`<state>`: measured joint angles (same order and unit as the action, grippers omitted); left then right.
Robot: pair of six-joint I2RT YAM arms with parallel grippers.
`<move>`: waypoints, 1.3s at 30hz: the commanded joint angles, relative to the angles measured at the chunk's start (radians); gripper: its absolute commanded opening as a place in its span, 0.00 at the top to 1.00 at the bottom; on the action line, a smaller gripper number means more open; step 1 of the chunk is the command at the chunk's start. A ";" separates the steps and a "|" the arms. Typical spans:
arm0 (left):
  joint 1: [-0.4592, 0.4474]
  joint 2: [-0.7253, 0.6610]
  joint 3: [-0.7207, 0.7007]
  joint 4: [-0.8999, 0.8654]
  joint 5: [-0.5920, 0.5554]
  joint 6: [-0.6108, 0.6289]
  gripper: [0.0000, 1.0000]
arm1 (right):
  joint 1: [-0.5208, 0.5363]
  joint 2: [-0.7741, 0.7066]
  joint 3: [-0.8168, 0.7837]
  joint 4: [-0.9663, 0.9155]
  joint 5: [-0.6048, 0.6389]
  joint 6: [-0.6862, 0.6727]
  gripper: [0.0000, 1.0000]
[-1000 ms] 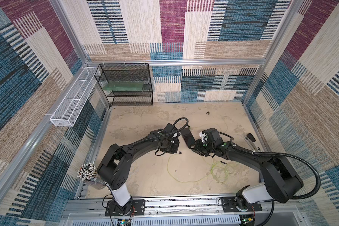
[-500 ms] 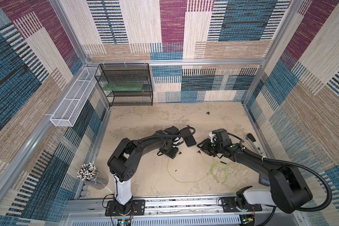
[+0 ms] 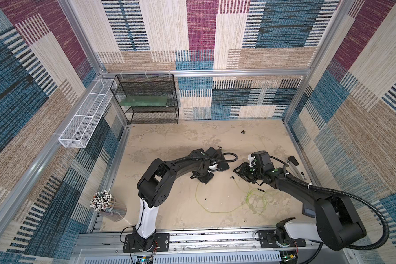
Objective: Plug wired earphones into phones
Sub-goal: Pick up the wired earphone from the center of the board.
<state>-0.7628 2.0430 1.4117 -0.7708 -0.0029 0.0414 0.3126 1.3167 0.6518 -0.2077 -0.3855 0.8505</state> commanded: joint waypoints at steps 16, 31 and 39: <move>-0.004 -0.036 -0.050 0.083 0.231 -0.218 1.00 | -0.016 -0.008 -0.054 0.025 -0.024 -0.013 0.62; 0.023 -0.179 -0.104 0.135 0.259 -0.295 1.00 | 0.165 0.208 0.028 0.315 -0.079 0.104 0.63; 0.023 -0.192 -0.116 0.176 0.274 -0.321 1.00 | 0.226 0.344 0.087 0.430 -0.097 0.182 0.63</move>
<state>-0.7418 1.8584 1.2972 -0.6209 0.2501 -0.2623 0.5232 1.6344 0.7204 0.1345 -0.4660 0.9939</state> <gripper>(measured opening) 0.065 0.374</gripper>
